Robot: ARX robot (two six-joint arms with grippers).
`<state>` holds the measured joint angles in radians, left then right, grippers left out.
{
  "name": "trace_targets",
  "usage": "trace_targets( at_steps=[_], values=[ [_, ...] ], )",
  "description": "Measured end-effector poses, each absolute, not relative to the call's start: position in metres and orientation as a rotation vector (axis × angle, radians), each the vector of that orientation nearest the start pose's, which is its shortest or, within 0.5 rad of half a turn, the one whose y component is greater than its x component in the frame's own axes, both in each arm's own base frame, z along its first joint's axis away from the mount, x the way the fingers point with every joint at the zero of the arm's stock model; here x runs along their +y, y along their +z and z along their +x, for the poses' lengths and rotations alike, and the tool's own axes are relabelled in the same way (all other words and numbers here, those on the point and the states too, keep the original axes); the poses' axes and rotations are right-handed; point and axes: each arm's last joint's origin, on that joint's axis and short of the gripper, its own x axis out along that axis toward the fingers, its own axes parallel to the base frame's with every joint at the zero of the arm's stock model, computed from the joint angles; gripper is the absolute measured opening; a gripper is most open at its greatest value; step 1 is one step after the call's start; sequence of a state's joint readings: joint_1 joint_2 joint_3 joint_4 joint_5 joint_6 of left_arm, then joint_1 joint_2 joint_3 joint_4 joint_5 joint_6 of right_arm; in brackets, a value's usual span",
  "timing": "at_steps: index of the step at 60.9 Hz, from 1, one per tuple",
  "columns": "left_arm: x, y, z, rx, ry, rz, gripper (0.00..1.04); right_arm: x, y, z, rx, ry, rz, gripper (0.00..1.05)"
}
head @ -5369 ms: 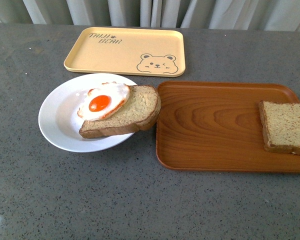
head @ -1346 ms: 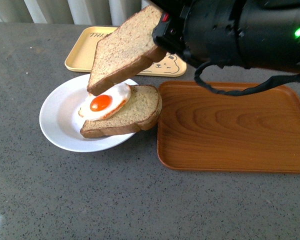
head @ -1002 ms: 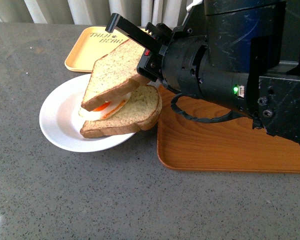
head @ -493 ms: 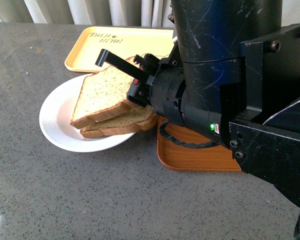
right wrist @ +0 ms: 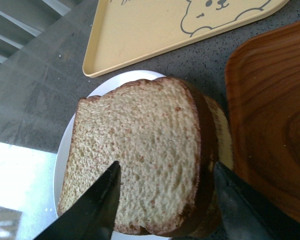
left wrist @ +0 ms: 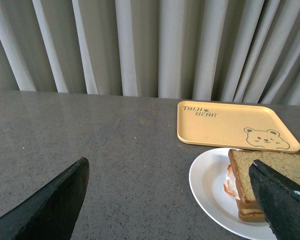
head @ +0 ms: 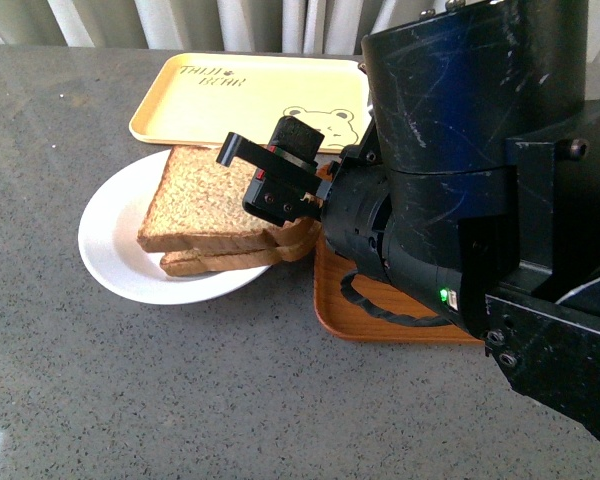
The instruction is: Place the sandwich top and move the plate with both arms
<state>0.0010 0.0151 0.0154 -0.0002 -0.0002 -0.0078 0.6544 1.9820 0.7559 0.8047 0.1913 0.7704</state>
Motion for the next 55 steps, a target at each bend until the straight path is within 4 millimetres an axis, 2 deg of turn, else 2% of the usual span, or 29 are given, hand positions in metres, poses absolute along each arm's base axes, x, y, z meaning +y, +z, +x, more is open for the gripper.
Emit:
trace_targets(
  at_steps=[15,27,36,41,42,44,47,52,55],
  values=[
    [0.000,0.168,0.098,0.000,0.001,-0.008,0.96,0.195,0.104,0.276,0.502,0.273,0.594,0.97],
    [0.000,0.168,0.098,0.000,0.001,-0.008,0.96,0.168,0.120,0.274,0.458,0.259,0.628,0.96],
    [0.000,0.168,0.098,0.000,0.001,-0.008,0.96,0.131,0.146,0.272,0.376,0.248,0.668,0.96],
    [0.000,0.168,0.098,0.000,0.001,-0.008,0.96,0.121,0.157,0.270,0.325,0.241,0.655,0.96],
    [0.000,0.168,0.098,0.000,0.001,-0.008,0.96,0.120,0.160,0.270,0.305,0.232,0.639,0.95],
    [0.000,0.168,0.098,0.000,0.000,-0.008,0.96,0.115,0.164,0.266,0.145,0.141,0.545,0.87],
    [0.000,0.168,0.098,0.000,-0.002,-0.008,0.96,0.107,0.163,0.259,0.056,0.071,0.428,0.79],
    [0.000,0.168,0.098,0.000,0.002,-0.008,0.96,0.080,0.161,0.238,0.015,0.007,0.154,0.59],
    [0.000,0.168,0.098,0.000,0.002,-0.008,0.96,0.070,0.162,0.228,0.011,0.011,0.095,0.49]
  ],
)
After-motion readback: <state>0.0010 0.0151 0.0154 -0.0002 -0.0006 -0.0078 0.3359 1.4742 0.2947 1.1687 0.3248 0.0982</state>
